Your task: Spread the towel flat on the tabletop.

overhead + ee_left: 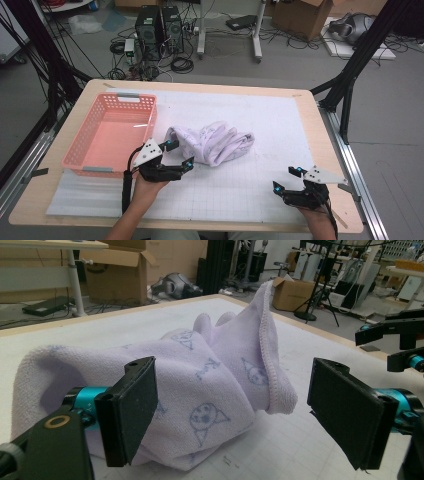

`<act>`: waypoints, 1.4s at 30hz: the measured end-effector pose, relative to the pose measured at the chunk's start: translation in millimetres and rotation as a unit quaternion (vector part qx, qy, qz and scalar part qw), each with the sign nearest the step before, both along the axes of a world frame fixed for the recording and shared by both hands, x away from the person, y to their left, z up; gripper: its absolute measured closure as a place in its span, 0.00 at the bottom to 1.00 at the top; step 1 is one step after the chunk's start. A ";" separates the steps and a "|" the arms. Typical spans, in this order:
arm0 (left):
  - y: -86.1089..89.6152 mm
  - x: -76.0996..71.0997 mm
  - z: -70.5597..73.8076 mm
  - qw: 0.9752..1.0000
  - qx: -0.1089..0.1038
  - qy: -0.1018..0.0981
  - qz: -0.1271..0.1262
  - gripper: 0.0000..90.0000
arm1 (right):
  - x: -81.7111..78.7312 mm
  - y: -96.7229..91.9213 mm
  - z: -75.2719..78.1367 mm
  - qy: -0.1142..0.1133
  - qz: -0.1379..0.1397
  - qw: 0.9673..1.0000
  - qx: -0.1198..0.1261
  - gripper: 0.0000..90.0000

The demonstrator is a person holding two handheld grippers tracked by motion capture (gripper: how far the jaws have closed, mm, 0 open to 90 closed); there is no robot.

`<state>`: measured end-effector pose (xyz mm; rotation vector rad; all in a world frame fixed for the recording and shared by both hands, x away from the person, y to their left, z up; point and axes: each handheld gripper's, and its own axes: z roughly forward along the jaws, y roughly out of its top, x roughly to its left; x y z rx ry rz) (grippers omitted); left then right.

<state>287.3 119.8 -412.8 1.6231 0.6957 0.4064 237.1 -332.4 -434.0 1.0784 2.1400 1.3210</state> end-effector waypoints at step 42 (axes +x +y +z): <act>-19.2 35.5 -23.6 0.995 0.039 0.082 0.037 0.35 | 71.1 76.9 7.1 0.118 0.102 0.984 -0.081 0.95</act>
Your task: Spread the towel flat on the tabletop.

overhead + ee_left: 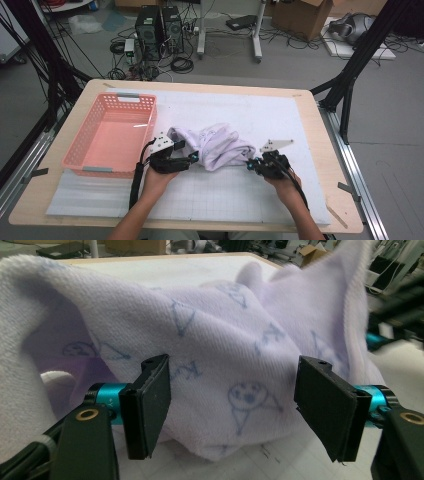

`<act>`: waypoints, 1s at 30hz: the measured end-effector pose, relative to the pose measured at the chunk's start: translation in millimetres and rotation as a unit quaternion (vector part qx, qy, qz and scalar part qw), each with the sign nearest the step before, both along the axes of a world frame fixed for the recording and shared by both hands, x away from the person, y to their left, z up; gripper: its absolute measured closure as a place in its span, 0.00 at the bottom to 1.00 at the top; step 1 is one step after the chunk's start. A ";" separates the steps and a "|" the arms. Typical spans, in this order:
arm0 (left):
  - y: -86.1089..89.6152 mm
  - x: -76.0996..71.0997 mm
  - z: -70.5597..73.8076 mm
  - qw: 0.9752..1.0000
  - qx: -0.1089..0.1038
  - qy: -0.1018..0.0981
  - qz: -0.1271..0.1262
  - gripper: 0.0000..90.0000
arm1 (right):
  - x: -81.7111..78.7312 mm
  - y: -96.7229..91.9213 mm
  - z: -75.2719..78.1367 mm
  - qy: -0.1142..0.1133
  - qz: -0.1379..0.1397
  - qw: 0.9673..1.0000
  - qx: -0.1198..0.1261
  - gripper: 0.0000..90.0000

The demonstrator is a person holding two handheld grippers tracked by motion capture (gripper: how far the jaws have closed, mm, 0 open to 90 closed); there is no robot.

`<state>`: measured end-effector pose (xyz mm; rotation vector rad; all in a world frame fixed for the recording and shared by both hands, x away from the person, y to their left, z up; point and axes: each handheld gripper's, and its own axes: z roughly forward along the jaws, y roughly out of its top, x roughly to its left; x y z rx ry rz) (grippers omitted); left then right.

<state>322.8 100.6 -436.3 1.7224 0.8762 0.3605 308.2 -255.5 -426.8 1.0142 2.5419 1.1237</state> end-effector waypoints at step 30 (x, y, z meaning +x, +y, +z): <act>-10.4 6.6 -1.7 0.998 0.045 -0.012 -0.042 0.90 | 23.3 63.3 37.1 -0.115 0.056 0.992 0.020 0.91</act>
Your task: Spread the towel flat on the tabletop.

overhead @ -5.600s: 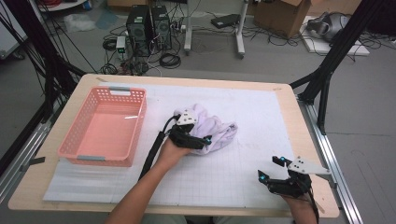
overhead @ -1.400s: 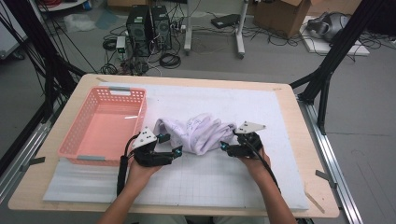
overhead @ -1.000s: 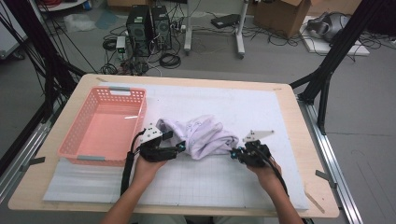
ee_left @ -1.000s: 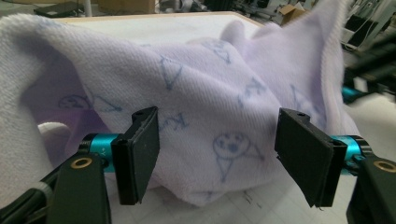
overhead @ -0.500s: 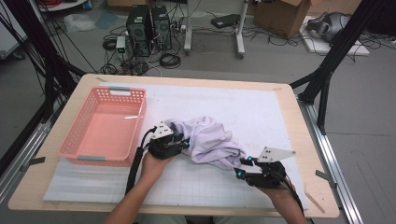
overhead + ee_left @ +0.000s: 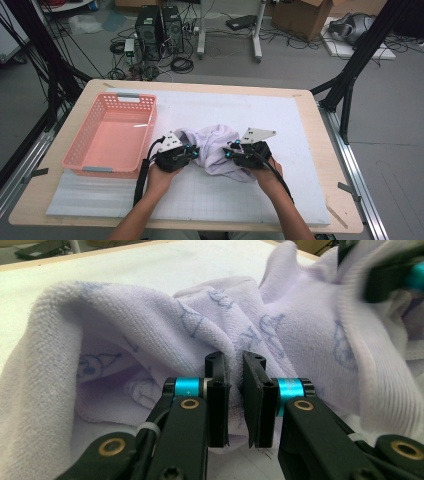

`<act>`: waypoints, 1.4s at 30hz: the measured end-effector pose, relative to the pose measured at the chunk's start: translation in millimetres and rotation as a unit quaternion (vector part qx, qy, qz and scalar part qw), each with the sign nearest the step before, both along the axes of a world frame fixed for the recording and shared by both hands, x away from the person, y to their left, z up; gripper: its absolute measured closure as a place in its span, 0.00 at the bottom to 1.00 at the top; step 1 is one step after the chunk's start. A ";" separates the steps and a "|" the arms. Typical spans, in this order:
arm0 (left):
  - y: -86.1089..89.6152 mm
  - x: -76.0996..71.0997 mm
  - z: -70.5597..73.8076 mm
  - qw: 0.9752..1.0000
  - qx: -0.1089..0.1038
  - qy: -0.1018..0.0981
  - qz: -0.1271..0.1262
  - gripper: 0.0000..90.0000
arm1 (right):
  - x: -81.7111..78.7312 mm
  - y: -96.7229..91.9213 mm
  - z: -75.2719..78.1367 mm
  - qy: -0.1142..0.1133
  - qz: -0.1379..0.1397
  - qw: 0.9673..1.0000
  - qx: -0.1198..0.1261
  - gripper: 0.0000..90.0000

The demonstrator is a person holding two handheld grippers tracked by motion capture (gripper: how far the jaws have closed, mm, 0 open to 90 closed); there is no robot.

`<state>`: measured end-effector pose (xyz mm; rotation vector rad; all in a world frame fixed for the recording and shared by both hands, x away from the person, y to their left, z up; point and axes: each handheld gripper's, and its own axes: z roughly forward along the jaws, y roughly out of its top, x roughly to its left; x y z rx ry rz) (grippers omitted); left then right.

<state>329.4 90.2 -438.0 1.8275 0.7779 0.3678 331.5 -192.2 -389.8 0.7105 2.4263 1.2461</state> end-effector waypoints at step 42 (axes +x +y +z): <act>-24.6 -23.9 20.9 0.996 0.010 -0.016 -0.085 0.49 | 3.2 -136.9 10.8 -0.034 -0.238 0.971 0.008 0.61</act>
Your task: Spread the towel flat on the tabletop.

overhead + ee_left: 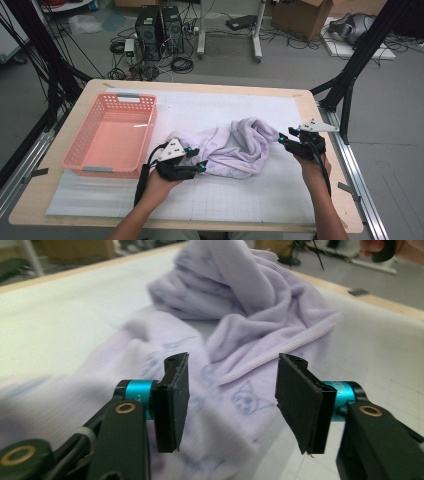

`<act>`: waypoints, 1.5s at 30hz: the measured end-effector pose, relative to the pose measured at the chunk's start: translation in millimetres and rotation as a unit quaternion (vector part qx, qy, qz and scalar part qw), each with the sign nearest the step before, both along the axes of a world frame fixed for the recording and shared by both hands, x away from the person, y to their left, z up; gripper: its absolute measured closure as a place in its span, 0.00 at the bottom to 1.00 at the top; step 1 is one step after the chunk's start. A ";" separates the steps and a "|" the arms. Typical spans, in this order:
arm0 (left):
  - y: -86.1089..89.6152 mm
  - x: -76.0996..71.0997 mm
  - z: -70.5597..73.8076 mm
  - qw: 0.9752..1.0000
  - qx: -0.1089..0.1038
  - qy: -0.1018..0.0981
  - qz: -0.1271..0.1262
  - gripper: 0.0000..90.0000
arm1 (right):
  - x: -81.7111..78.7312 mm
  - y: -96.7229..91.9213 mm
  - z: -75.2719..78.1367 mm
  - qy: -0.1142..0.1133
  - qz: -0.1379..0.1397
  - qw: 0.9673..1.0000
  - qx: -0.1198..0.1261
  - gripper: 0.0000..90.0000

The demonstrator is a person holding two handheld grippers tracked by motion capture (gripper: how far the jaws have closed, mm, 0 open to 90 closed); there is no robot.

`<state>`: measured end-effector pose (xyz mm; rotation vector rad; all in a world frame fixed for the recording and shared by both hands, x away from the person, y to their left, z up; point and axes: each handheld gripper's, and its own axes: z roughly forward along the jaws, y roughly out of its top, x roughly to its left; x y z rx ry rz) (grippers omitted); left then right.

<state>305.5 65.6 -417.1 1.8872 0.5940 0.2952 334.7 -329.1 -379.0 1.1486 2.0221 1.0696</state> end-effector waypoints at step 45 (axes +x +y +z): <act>6.9 84.1 14.1 0.988 -0.035 0.012 0.152 0.92 | 17.5 84.5 -65.3 0.071 0.104 0.992 -0.002 0.62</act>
